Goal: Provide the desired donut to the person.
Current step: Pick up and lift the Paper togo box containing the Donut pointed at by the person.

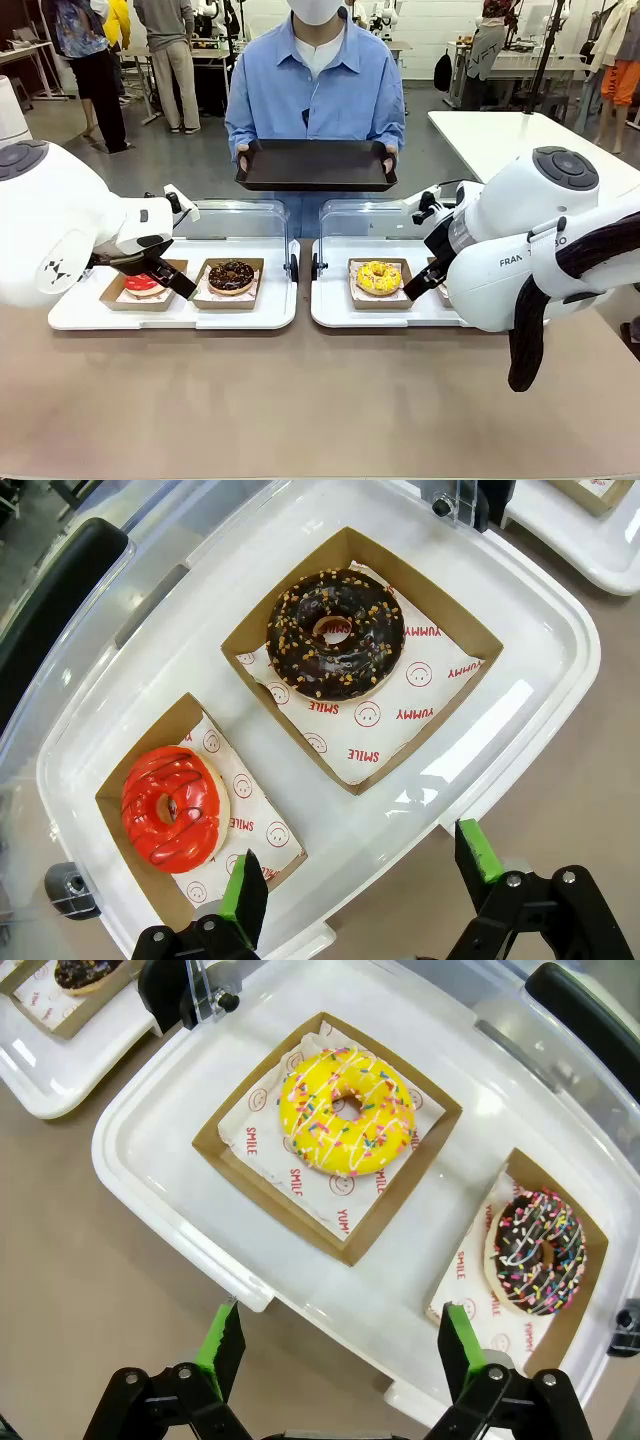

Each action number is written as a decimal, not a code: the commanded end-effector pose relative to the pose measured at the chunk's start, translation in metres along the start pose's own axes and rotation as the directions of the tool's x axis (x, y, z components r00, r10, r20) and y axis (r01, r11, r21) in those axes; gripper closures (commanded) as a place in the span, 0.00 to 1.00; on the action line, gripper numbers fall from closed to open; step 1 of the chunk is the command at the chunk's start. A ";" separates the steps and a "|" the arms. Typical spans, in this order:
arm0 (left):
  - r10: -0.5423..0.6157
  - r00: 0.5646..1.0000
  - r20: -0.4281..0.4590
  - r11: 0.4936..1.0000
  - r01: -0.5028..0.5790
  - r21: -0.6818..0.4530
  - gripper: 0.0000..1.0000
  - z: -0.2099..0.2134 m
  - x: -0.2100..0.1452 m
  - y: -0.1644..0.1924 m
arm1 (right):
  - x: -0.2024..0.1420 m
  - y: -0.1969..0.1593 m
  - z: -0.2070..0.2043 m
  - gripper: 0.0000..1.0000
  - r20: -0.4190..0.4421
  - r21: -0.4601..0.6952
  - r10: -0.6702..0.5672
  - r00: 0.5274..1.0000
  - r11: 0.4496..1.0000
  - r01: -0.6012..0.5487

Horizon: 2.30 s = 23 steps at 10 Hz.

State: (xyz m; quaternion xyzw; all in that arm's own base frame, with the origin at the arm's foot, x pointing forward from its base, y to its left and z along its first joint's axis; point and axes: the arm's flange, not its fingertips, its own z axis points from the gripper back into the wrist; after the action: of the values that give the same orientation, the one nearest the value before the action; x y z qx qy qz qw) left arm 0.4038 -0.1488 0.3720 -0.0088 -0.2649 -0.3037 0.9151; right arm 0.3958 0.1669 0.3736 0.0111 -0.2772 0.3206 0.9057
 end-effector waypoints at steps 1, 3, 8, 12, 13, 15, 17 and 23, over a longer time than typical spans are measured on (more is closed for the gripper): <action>0.000 1.000 0.000 1.000 0.000 0.000 0.00 0.000 0.000 0.000 | 0.000 0.000 0.000 0.00 0.000 0.000 0.000 1.000 1.000 0.000; 0.000 1.000 0.000 1.000 0.000 0.000 0.00 0.000 0.000 0.000 | 0.000 0.000 0.000 0.00 0.000 0.000 0.000 1.000 1.000 0.000; 0.000 1.000 0.000 1.000 0.000 0.000 0.00 0.000 0.000 0.000 | 0.000 0.000 0.000 0.00 0.000 0.000 0.000 1.000 1.000 0.000; 0.025 1.000 -0.017 1.000 -0.025 0.006 0.00 0.021 0.004 0.003 | 0.007 -0.002 0.027 0.00 0.021 -0.022 -0.006 1.000 1.000 0.007; 0.003 0.999 -0.051 1.000 -0.004 -0.015 0.00 0.046 0.014 0.010 | 0.017 -0.006 0.055 0.00 0.028 -0.007 -0.011 1.000 1.000 0.012; 0.011 0.997 -0.082 1.000 -0.010 0.004 0.00 0.096 0.024 0.016 | 0.031 -0.019 0.108 0.00 -0.047 0.017 -0.025 0.999 1.000 0.026; 0.003 0.991 -0.136 1.000 -0.003 0.006 0.00 0.131 0.054 0.030 | 0.048 -0.031 0.150 0.00 -0.115 0.008 -0.034 0.993 0.999 0.035; 0.030 0.993 -0.112 1.000 -0.029 0.011 0.00 0.177 0.070 0.035 | 0.058 -0.035 0.196 0.00 -0.118 0.010 -0.041 0.992 0.999 0.043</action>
State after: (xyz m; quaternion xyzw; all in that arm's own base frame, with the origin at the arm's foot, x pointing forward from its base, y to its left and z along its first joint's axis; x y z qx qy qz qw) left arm 0.3855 -0.1273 0.5678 0.0169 -0.2165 -0.2885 0.9326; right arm 0.3572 0.1327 0.5790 0.0023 -0.2214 0.3013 0.9275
